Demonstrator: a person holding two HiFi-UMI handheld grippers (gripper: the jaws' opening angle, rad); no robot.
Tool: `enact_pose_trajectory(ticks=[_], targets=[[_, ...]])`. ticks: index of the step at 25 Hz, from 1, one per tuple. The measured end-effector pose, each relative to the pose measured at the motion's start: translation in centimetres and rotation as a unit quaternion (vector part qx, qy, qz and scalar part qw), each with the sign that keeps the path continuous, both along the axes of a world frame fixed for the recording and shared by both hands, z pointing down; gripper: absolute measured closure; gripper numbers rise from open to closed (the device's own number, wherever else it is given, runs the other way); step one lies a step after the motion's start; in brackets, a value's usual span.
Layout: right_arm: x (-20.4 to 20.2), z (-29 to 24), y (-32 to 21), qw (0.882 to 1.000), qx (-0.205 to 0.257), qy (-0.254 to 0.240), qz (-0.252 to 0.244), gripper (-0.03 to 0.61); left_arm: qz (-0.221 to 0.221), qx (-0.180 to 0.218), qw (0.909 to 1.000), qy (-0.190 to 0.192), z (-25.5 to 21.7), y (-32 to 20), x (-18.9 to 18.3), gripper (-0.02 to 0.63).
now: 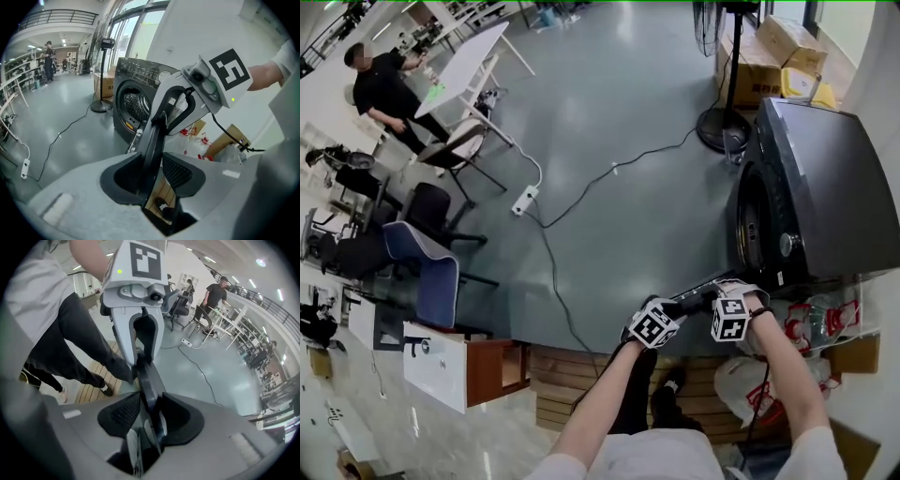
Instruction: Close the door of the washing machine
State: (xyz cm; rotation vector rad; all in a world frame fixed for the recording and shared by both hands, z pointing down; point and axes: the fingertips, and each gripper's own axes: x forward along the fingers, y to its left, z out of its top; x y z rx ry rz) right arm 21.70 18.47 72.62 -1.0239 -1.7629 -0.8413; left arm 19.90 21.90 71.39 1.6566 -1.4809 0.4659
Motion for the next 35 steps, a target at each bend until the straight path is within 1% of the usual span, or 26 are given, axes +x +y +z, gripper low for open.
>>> enact_pose_trajectory(ticks=[2, 4, 6, 8, 10, 14, 19, 25, 31, 35], targets=[[-0.9, 0.0, 0.2, 1.0, -0.01, 0.001, 0.023, 0.436, 0.003, -0.002, 1.0, 0.002, 0.0, 0.2, -1.0, 0.476], [-1.8, -0.3, -0.1, 0.998, -0.025, 0.005, 0.061, 0.436, 0.003, 0.001, 1.0, 0.009, 0.0, -0.3, -2.1, 0.472], [-2.4, -0.5, -0.6, 0.995, -0.036, 0.009, 0.091, 0.433, 0.018, -0.003, 0.9997, 0.016, 0.0, -0.9, -2.8, 0.468], [-2.8, -0.5, -0.6, 0.994, -0.039, 0.013, 0.102, 0.433, 0.042, -0.009, 0.9988, 0.022, 0.1, -0.9, -3.3, 0.468], [-3.6, -0.3, -0.6, 0.992, -0.045, 0.02, 0.114, 0.433, 0.059, -0.008, 0.9978, 0.029, 0.2, -0.9, -4.2, 0.469], [-5.0, -0.2, -0.9, 0.987, -0.049, 0.036, 0.146, 0.434, 0.071, -0.004, 0.9962, 0.051, 0.3, -1.5, -6.0, 0.469], [-7.5, -0.1, -2.3, 0.981, -0.047, 0.047, 0.184, 0.436, 0.096, -0.009, 0.9939, 0.054, 0.5, -3.1, -8.9, 0.465], [-11.2, 0.3, -4.3, 0.968, -0.044, 0.053, 0.241, 0.436, 0.131, -0.021, 0.99, 0.047, 1.0, -5.5, -13.0, 0.455], [-13.0, 0.5, -5.7, 0.95, -0.043, 0.051, 0.305, 0.434, 0.175, -0.019, 0.9832, 0.05, 1.6, -7.5, -14.9, 0.446], [-14.5, 0.3, -6.3, 0.938, -0.047, 0.046, 0.339, 0.433, 0.192, -0.015, 0.9808, 0.029, 1.8, -8.6, -17.2, 0.442]])
